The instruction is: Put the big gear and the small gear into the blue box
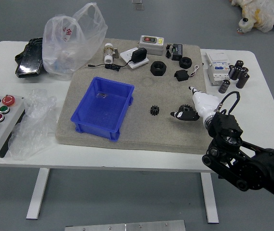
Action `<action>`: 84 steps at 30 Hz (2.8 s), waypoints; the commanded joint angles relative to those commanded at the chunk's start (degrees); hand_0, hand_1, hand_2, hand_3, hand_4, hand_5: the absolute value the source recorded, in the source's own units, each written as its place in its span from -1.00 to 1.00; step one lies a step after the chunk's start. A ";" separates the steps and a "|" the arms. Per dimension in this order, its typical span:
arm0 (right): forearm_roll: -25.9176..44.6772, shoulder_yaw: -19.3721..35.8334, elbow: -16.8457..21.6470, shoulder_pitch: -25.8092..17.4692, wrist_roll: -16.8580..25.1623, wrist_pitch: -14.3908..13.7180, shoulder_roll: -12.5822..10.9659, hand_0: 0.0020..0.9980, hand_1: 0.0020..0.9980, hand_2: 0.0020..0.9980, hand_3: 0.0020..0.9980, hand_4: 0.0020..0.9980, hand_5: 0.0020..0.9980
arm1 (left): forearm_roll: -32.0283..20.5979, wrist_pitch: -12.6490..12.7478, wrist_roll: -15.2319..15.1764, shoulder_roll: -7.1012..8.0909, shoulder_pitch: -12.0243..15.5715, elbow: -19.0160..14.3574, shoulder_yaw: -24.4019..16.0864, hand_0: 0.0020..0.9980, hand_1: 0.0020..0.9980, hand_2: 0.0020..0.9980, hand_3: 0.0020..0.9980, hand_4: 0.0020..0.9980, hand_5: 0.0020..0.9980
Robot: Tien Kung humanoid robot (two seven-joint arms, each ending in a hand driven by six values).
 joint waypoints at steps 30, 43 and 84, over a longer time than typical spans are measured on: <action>1.50 -4.49 -2.03 2.13 0.00 -4.77 0.99 -0.21 0.07 0.67 0.73 -0.56 -0.98 | -0.20 1.26 -5.33 -0.10 -0.17 -0.03 0.92 0.39 0.23 0.13 0.58 0.45 -0.44; 1.10 -8.41 0.50 8.52 0.00 -4.97 3.06 -0.20 0.08 0.67 0.72 -0.52 -0.96 | 0.71 1.18 -4.87 0.06 -0.07 -0.13 0.21 0.38 0.23 0.14 0.60 0.44 -0.44; 10.28 -18.00 -6.49 20.09 0.00 2.17 10.32 0.53 0.90 1.00 1.00 0.69 -0.58 | 2.87 0.61 -3.86 0.61 -0.16 -0.29 -1.18 0.37 0.22 0.13 0.56 0.43 -0.43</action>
